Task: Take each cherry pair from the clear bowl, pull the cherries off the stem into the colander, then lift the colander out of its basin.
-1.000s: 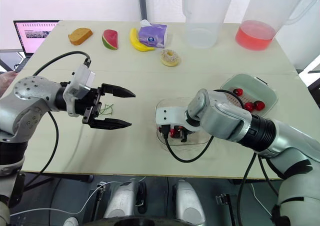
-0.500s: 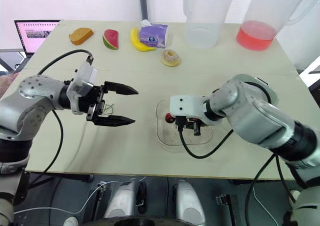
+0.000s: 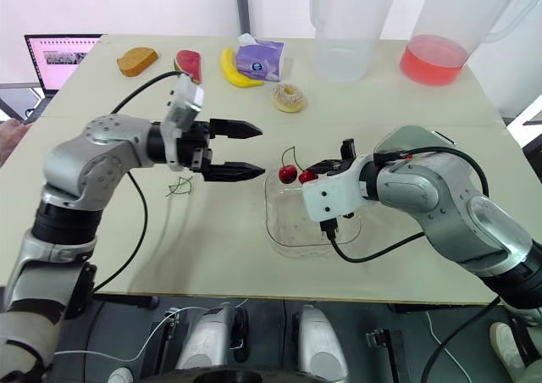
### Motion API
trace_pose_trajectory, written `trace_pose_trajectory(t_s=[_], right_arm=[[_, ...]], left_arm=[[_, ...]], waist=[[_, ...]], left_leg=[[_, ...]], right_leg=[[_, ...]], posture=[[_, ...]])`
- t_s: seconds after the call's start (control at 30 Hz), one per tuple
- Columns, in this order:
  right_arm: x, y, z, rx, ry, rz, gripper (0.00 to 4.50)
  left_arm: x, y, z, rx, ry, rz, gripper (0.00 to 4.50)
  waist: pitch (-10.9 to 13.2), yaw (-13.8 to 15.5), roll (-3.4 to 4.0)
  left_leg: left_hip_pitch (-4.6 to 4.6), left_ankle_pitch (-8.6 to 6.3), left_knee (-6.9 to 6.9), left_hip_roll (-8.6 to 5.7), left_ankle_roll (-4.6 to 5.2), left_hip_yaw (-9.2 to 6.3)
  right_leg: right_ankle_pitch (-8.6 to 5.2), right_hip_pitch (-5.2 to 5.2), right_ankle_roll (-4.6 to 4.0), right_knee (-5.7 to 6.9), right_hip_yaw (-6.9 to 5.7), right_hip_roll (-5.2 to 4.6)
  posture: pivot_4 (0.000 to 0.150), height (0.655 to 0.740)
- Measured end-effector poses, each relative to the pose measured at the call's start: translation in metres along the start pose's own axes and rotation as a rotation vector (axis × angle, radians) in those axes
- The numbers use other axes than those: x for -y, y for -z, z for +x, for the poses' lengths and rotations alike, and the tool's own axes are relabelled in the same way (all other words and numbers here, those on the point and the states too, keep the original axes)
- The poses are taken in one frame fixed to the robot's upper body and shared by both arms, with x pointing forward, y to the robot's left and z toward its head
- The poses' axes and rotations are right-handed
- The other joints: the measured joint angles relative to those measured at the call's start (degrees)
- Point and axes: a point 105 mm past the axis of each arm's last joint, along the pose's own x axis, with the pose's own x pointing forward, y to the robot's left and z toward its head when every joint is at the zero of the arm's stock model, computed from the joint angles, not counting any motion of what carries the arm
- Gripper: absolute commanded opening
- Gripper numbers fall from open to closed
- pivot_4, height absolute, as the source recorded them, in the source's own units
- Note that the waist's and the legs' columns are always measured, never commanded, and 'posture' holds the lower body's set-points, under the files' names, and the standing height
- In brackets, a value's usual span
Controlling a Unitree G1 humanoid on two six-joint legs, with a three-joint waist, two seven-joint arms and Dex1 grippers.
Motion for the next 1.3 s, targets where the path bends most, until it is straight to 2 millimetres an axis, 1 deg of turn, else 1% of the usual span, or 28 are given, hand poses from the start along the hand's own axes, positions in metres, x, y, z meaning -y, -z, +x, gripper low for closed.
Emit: trace_pose_trajectory(t_s=[0.07,0.17,0.3,0.43,0.57,0.67,0.9,1.03,1.13,1.17,1.2,1.27,1.3], right_arm=[[0.001,0.001,0.0,-0.008,0.005,-0.042,0.8],[0.002,0.002,0.003,-0.022,0.022,-0.089,0.8],[0.003,0.003,0.004,-0.036,0.041,-0.139,0.8],[0.008,0.004,0.003,-0.048,0.069,-0.181,0.8],[0.006,0.004,0.005,-0.043,0.07,-0.21,0.8],[0.005,0.003,0.006,-0.037,0.069,-0.218,0.8],[0.005,0.003,0.006,-0.037,0.067,-0.219,0.8],[0.006,0.001,0.006,-0.03,0.07,-0.212,0.8],[0.006,0.001,0.006,-0.029,0.069,-0.208,0.79],[0.006,0.001,0.006,-0.029,0.071,-0.206,0.79],[0.006,0.001,0.006,-0.028,0.069,-0.204,0.79],[0.006,0.001,0.007,-0.027,0.069,-0.202,0.79],[0.006,0.001,0.007,-0.027,0.069,-0.201,0.79]], left_arm=[[-0.005,0.0,0.007,-0.008,-0.022,-0.021,4.5],[-0.013,0.005,0.018,-0.023,-0.059,-0.114,4.5],[-0.018,0.011,0.02,-0.089,-0.09,-0.224,4.5],[-0.016,0.01,0.025,-0.112,-0.071,-0.294,4.5],[-0.014,0.014,0.031,-0.116,-0.054,-0.35,4.5],[-0.013,0.011,0.037,-0.102,-0.04,-0.388,4.5],[-0.021,0.005,0.042,-0.082,-0.056,-0.469,4.5],[-0.022,0.004,0.042,-0.084,-0.058,-0.474,4.5],[-0.021,0.004,0.042,-0.087,-0.057,-0.477,3.71],[-0.021,0.005,0.042,-0.09,-0.056,-0.481,3.27],[-0.02,0.006,0.042,-0.095,-0.054,-0.488,2.63],[-0.02,0.006,0.042,-0.096,-0.053,-0.49,1.73],[-0.02,0.006,0.042,-0.097,-0.053,-0.491,1.21]], waist=[[0.0,-0.02,0.0],[0.0,0.02,0.0],[0.0,0.01,0.0],[0.0,0.07,0.0],[0.0,0.08,0.0],[0.0,0.11,0.0],[0.0,0.07,0.0],[0.0,0.07,0.0],[0.0,0.07,0.0],[0.0,0.07,0.0],[0.0,0.1,0.0],[0.0,0.11,0.0],[0.0,0.11,0.0]], left_leg=[[0.01,0.01,0.0,0.0,-0.01,0.0],[0.01,0.01,0.0,-0.01,-0.02,0.0],[0.0,0.06,-0.01,0.0,-0.1,-0.01],[0.01,0.08,-0.01,-0.01,-0.13,-0.01],[0.01,0.09,0.0,-0.02,-0.15,-0.01],[0.01,0.1,0.0,-0.02,-0.16,-0.02],[0.03,0.1,0.0,-0.02,-0.17,-0.02],[0.03,0.11,0.0,-0.02,-0.18,-0.02],[0.03,0.11,0.0,-0.02,-0.19,-0.02],[0.03,0.11,0.0,-0.02,-0.19,-0.02],[0.03,0.11,0.0,-0.02,-0.19,-0.02],[0.03,0.11,0.0,-0.03,-0.19,-0.02],[0.03,0.11,0.0,-0.03,-0.19,-0.02]], right_leg=[[0.0,0.0,0.0,0.0,0.01,0.01],[0.0,0.01,0.0,0.01,0.01,0.01],[0.0,0.0,0.0,0.02,0.01,0.01],[0.0,0.02,0.0,0.02,0.0,0.0],[0.0,0.02,0.0,0.03,0.0,-0.02],[0.0,0.02,0.0,0.04,0.0,-0.02],[0.0,0.02,0.0,0.05,0.0,-0.01],[0.0,0.02,0.0,0.06,0.0,-0.01],[0.0,0.02,0.0,0.06,0.0,-0.02],[0.0,0.03,0.0,0.06,0.0,-0.02],[0.0,0.03,0.0,0.06,0.0,-0.02],[0.0,0.03,0.0,0.06,0.0,-0.02],[0.0,0.03,0.0,0.06,0.0,-0.03]], posture=[[0.15,0.74],[0.15,0.74],[0.15,0.74],[0.15,0.74],[0.15,0.74],[0.15,0.74],[0.15,0.74],[0.15,0.74],[0.15,0.74],[0.15,0.74],[0.15,0.74],[0.15,0.74],[0.15,0.74]])
